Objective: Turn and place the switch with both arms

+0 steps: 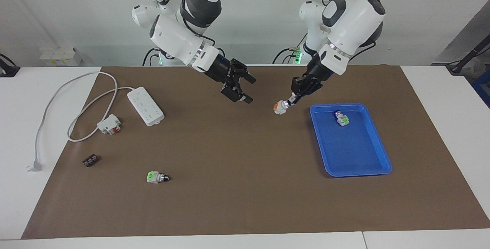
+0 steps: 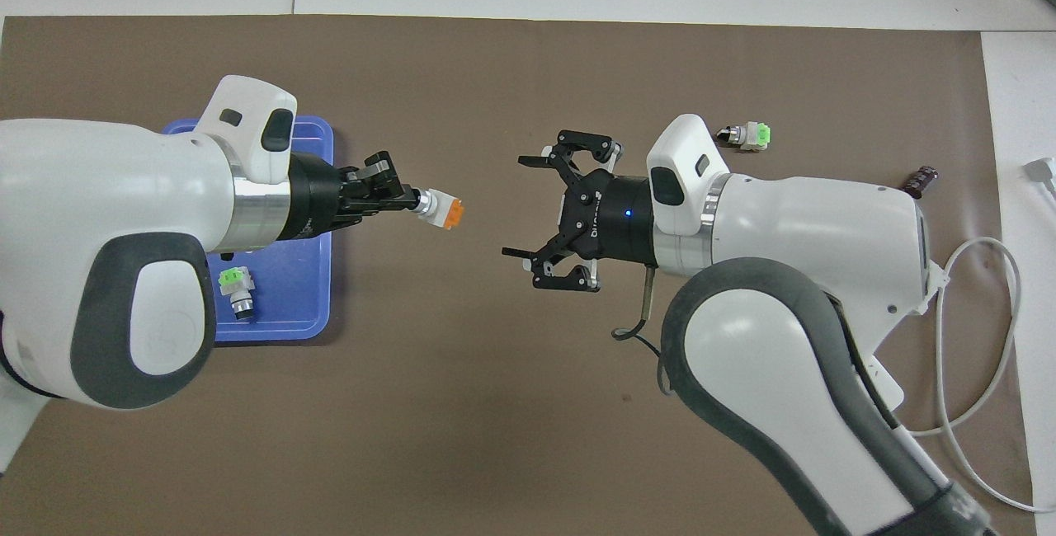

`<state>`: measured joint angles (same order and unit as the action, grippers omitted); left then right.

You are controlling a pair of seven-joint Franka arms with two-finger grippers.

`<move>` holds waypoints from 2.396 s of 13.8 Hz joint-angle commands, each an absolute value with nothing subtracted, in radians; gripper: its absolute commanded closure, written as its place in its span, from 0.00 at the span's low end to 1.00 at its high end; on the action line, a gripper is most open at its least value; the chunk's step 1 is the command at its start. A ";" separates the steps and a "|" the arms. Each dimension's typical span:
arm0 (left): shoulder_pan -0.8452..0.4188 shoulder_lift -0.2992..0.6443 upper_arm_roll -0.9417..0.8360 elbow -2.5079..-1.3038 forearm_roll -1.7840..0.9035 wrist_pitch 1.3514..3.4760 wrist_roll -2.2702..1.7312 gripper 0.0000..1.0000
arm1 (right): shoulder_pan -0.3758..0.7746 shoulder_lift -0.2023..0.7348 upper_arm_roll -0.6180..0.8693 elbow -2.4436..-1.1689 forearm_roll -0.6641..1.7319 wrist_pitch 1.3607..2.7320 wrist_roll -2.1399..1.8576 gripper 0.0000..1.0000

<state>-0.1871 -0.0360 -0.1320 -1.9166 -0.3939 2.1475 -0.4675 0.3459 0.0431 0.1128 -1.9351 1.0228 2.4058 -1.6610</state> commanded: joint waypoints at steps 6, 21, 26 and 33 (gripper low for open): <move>0.027 -0.057 -0.133 -1.960 -0.100 2.068 -0.207 1.00 | 0.243 0.012 0.115 -1.939 0.740 2.373 -1.614 0.00; 0.084 -0.026 -0.137 -1.951 -0.018 2.088 -0.017 0.16 | 0.138 0.006 -0.046 -1.822 0.203 2.287 -0.826 0.00; 0.081 0.029 -0.137 -1.729 -0.014 1.798 -0.015 0.16 | 0.114 0.006 -0.049 -1.783 0.143 2.172 -0.375 0.00; 0.078 0.035 -0.146 -1.500 0.012 1.444 -0.014 0.16 | 0.103 0.011 -0.064 -1.645 -0.006 1.874 0.094 0.00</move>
<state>0.0855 0.0031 -0.1421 -1.5753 -0.0126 1.5177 -0.0203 0.1092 -0.0053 -0.0719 -1.7458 0.0560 1.9831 -0.0254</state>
